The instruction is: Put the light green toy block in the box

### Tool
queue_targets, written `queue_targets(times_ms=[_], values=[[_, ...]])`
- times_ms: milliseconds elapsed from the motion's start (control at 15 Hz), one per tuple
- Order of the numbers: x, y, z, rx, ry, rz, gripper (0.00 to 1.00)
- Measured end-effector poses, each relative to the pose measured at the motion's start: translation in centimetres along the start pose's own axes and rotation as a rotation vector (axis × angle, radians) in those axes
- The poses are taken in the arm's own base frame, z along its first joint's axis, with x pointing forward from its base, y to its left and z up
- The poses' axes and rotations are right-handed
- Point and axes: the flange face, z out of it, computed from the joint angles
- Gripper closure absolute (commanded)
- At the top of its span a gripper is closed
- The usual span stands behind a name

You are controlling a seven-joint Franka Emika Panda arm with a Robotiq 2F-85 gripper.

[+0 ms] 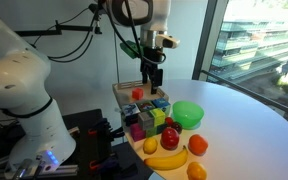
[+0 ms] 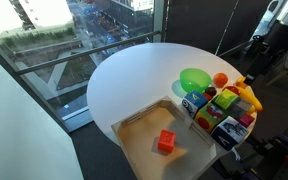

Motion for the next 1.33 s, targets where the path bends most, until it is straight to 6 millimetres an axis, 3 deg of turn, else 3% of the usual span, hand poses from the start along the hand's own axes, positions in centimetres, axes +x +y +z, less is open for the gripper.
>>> queue_targets(times_ms=[467,1333], values=[[0.7,1.6,4.3,-0.038,-0.027,0.004,0.0],[2.8,2.4,8.7,-0.063,0.038,0.011,0.0]])
